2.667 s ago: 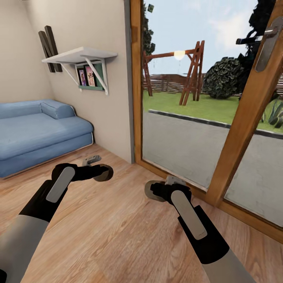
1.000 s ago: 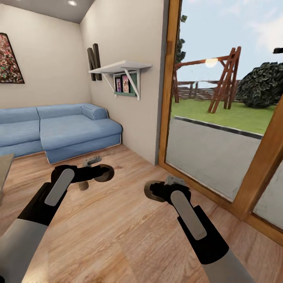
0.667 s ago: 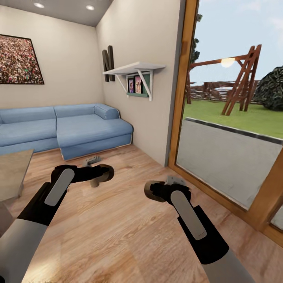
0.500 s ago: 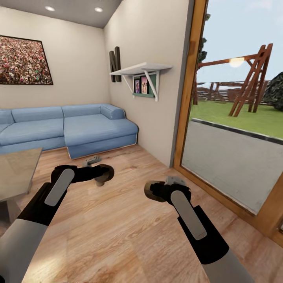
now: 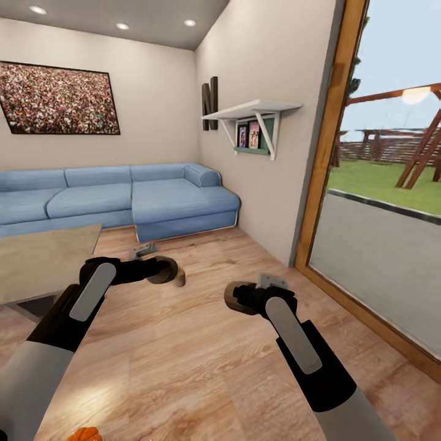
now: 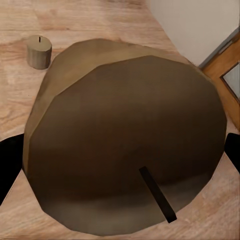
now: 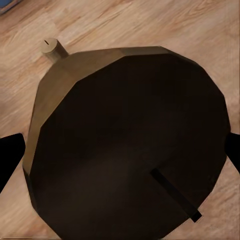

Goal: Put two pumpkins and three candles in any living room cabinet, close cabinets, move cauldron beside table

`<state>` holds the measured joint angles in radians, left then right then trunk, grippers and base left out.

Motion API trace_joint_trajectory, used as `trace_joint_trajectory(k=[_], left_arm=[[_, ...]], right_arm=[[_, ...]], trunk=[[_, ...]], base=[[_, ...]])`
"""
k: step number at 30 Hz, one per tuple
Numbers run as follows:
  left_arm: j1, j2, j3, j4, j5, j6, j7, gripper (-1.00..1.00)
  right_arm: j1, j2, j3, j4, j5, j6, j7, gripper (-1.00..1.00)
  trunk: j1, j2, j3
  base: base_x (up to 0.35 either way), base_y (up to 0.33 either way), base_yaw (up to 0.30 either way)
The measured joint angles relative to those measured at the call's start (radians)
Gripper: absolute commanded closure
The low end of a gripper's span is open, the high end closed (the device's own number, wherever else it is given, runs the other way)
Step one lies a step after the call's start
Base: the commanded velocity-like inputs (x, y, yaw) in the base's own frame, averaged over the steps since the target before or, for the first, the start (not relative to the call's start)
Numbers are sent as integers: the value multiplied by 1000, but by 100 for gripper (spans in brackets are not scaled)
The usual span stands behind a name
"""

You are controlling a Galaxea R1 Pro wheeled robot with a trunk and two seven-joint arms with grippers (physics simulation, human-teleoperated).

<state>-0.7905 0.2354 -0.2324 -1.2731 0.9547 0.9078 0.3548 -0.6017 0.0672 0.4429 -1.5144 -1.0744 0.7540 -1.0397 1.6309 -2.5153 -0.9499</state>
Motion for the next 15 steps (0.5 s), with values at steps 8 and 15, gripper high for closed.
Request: trace_joint_trajectory(k=[8, 15], left_arm=[[0, 0, 0, -9, 7, 35, -1, 100], [18, -1, 0, -15, 67, 51, -6, 100]], right_arm=[[0, -1, -1, 0, -1, 0, 0, 100], [0, -2, -2, 0, -3, 0, 0, 100]], trunk=[[0, 0, 5], [0, 0, 9]], base=[[-52, 0, 280], [-8, 0, 280]])
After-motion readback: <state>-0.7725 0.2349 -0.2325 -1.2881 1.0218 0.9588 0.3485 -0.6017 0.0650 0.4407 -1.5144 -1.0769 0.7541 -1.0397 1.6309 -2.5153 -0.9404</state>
